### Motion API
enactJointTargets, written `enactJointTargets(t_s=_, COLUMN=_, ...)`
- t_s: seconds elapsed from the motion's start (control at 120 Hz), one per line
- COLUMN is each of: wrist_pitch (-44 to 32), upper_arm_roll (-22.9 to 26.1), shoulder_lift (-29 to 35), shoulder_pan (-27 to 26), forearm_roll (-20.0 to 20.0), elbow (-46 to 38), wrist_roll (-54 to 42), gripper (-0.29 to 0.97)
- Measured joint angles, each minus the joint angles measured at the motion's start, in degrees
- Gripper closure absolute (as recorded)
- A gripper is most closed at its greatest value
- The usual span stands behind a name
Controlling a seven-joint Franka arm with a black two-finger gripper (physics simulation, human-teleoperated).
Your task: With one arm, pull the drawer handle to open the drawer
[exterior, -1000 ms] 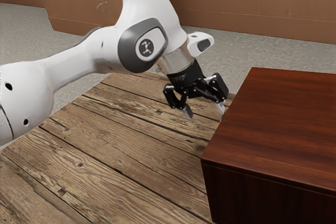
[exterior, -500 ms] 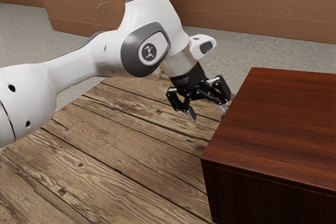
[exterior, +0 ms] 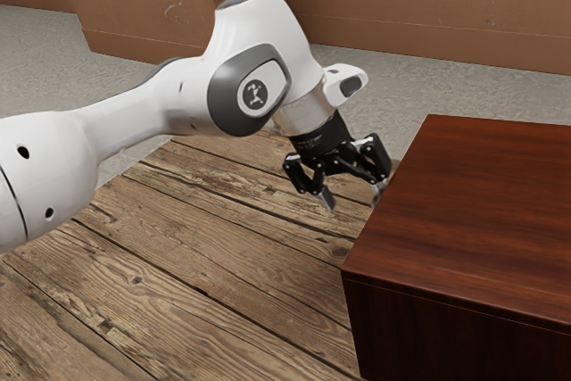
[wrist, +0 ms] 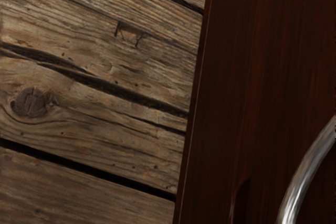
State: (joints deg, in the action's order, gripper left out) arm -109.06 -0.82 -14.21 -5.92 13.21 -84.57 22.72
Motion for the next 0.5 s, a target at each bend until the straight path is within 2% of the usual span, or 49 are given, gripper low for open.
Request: enactJointTargets(t_s=0.5, wrist_pitch=2.76, upper_arm_roll=-3.16, shoulder_lift=1.20, shoulder_pan=0.35, forearm_roll=-0.45, elbow=-0.88, wrist_roll=-3.33, gripper=0.10)
